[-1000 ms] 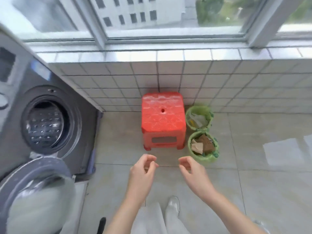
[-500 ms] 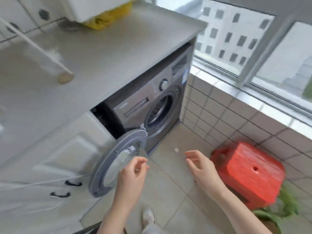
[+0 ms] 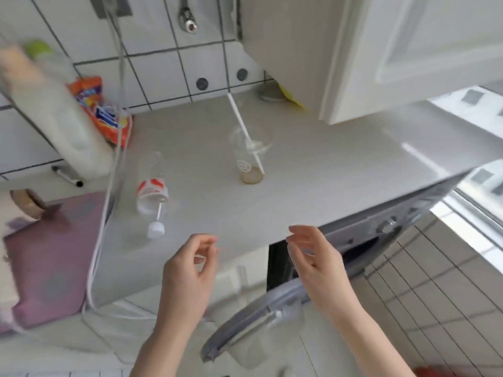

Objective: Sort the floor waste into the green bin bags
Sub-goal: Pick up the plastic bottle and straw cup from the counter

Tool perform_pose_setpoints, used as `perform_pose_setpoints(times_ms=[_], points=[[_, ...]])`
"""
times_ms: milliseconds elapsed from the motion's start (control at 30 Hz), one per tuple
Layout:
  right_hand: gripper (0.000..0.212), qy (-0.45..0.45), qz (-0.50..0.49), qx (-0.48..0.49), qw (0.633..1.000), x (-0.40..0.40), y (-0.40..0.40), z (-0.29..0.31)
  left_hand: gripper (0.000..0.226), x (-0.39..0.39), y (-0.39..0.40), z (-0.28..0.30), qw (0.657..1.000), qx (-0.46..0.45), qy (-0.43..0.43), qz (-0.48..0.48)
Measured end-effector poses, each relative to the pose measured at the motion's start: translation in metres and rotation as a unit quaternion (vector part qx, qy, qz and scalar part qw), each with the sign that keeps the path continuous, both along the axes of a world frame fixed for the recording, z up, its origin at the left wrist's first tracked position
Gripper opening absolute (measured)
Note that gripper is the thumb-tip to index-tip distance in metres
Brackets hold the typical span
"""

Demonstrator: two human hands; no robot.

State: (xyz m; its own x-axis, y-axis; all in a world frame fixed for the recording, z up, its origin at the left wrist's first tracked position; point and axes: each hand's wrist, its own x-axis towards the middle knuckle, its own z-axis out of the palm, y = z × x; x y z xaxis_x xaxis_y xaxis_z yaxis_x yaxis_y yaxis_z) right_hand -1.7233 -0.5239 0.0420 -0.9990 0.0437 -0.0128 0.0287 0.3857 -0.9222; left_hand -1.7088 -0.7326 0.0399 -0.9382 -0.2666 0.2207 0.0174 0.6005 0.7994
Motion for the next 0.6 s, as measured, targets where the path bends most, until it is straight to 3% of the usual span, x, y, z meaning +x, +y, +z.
perform_pose_setpoints(times_ms=[167, 333, 433, 533, 600], points=[[0.03, 0.03, 0.042, 0.022, 0.998, -0.053, -0.01, 0.005, 0.023, -0.032, -0.017, 0.002, 0.993, -0.052, 0.048, 0.09], [0.057, 0.03, 0.062, 0.052, 0.996, -0.121, -0.015, 0.008, 0.03, -0.096, -0.044, 0.009, 0.969, -0.179, 0.07, 0.155], [0.079, 0.019, 0.073, 0.081, 0.994, -0.156, -0.024, 0.008, 0.046, -0.122, -0.053, 0.01, 0.953, -0.212, -0.028, 0.215], [0.097, 0.009, 0.087, 0.069, 0.994, -0.182, -0.034, 0.006, 0.068, -0.13, -0.056, 0.01, 0.933, -0.163, -0.197, 0.252], [0.102, -0.008, 0.088, 0.041, 0.995, -0.196, -0.039, 0.006, 0.076, -0.13, -0.059, 0.006, 0.929, -0.156, -0.239, 0.237]])
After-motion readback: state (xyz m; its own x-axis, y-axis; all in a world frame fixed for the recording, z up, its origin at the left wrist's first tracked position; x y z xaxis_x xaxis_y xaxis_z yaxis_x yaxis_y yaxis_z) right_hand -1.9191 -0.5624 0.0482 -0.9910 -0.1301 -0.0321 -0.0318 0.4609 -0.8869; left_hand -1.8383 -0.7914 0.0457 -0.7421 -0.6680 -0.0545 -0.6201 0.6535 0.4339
